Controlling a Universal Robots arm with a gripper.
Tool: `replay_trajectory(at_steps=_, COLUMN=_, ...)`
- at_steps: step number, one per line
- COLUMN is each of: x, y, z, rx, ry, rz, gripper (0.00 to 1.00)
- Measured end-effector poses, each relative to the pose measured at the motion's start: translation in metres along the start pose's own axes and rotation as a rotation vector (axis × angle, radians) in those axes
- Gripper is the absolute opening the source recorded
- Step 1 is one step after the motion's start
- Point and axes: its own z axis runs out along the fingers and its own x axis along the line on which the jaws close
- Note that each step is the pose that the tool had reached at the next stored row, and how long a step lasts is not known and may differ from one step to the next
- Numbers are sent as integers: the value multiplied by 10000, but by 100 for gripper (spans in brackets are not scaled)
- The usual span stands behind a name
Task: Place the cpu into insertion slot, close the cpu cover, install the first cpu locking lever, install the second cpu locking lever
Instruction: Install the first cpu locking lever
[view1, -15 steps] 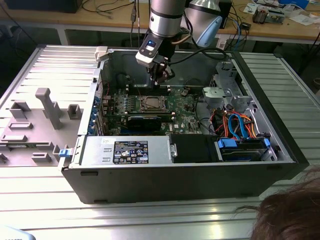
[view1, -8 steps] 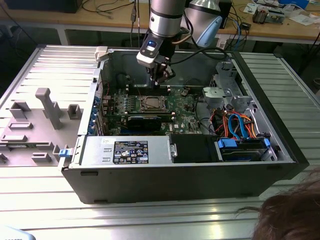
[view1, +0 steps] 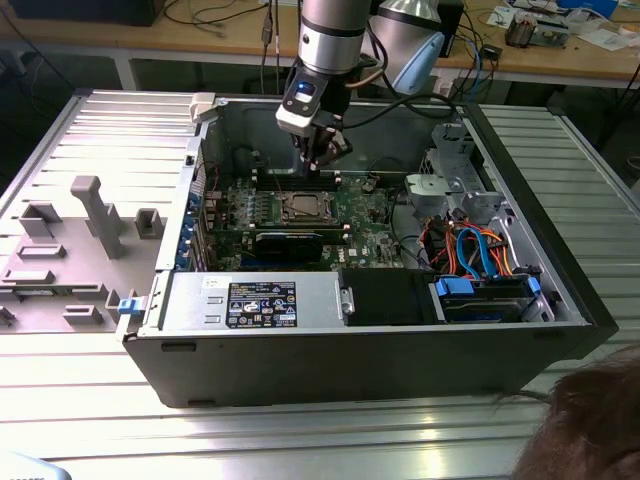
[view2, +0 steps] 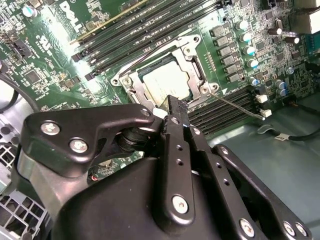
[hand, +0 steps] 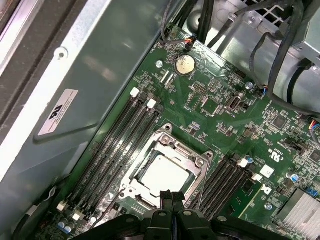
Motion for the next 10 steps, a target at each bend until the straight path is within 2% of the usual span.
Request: replay_trajectory(at_steps=10, x=0, y=0, z=0, rx=-1, ry=-38, rz=-448, gripper=11)
